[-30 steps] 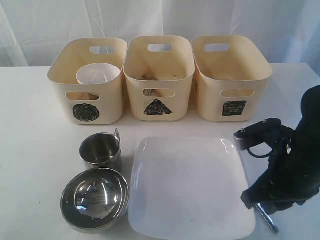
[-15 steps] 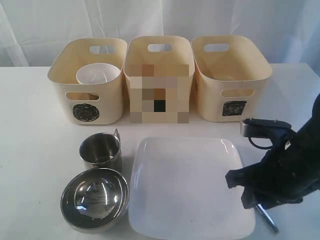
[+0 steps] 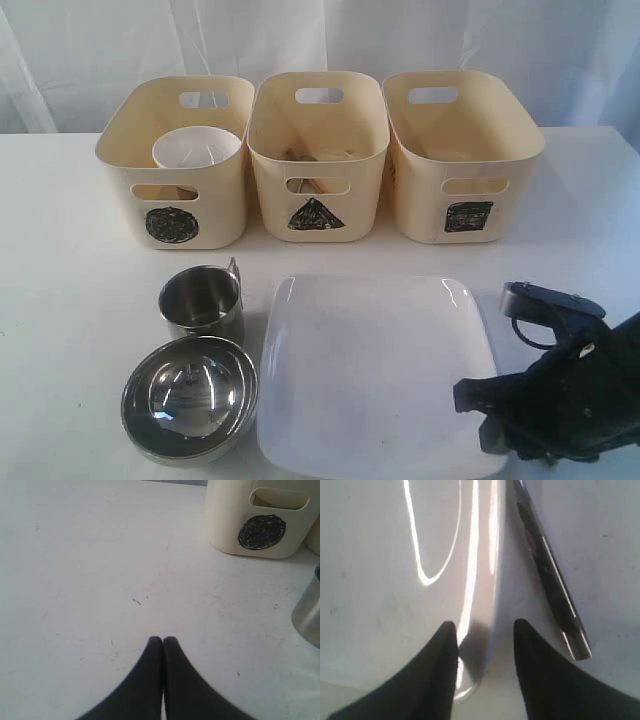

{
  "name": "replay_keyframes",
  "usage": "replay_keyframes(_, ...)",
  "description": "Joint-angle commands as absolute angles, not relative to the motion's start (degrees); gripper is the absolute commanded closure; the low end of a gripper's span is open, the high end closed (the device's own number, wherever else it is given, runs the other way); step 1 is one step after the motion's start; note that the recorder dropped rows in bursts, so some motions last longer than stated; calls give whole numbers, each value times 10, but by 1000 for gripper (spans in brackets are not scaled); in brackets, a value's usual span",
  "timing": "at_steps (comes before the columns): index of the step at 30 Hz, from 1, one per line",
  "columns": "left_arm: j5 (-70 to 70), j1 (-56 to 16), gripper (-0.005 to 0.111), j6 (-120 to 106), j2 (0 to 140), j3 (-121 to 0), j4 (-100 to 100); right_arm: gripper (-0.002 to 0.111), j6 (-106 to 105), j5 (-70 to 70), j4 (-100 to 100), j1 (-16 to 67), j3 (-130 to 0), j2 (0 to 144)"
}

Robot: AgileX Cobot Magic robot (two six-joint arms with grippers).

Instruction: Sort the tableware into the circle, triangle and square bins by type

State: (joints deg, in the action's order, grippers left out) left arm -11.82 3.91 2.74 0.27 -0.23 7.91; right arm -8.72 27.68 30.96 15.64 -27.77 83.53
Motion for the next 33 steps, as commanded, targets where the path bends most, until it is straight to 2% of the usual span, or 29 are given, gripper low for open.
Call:
replay_keyframes(1, -116, 39, 107, 27, 0, 0, 81, 73, -103, 242, 336, 153, -268, 835)
replay_keyframes(33, -116, 39, 107, 27, 0, 0, 81, 73, -125, 210, 383, 153, -266, 835)
